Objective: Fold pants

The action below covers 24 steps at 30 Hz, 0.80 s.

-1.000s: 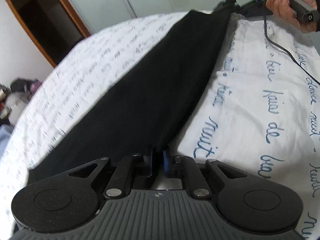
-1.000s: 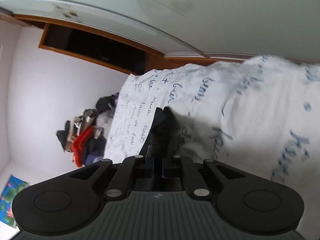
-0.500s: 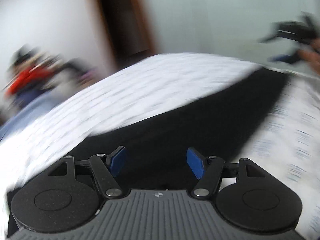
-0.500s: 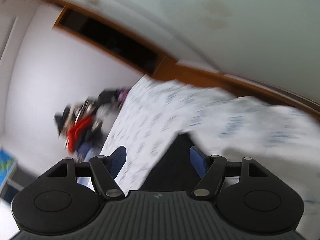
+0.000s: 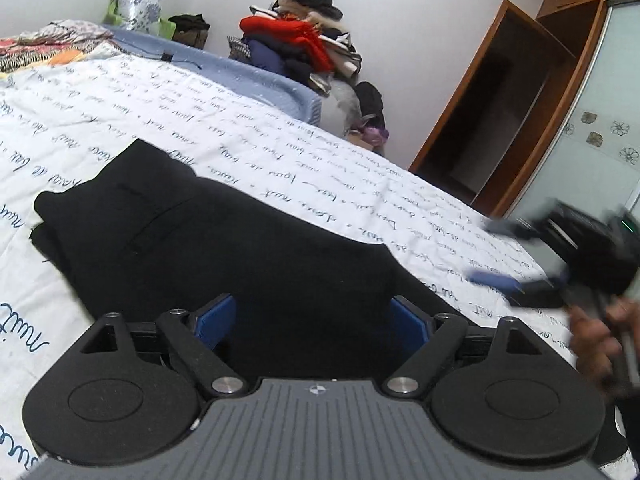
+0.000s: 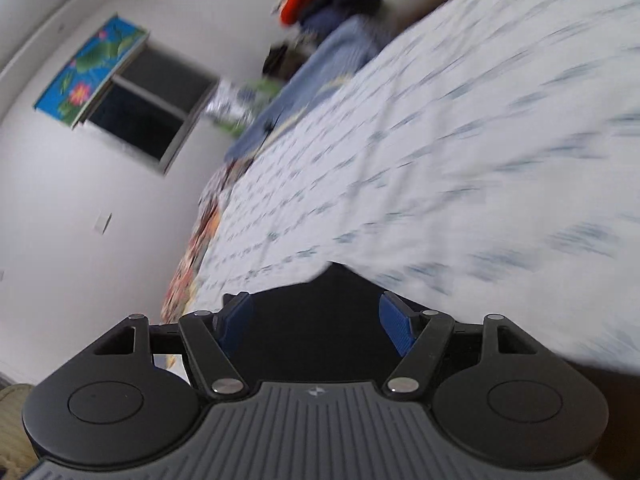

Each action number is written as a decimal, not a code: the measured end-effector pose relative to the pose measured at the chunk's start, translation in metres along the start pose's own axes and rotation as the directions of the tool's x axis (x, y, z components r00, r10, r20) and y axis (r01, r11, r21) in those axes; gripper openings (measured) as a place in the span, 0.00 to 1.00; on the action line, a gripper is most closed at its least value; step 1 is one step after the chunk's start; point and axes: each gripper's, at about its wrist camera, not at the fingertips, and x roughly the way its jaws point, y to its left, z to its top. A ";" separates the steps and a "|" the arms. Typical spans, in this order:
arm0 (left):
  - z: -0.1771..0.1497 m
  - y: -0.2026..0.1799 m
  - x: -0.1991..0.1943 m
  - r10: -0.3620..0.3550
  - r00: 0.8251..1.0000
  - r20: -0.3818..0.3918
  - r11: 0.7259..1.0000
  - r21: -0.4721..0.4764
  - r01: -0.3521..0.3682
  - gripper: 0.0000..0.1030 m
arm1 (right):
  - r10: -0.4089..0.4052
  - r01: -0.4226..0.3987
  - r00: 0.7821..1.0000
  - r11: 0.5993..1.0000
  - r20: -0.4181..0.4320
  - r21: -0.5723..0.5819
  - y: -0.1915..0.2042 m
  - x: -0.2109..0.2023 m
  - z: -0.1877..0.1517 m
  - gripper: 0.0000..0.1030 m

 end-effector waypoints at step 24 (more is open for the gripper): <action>-0.037 0.020 0.021 -0.056 0.998 -0.019 0.986 0.158 0.059 0.99 | -0.175 0.120 0.931 0.976 -0.320 -0.183 0.022 0.106 0.009 0.36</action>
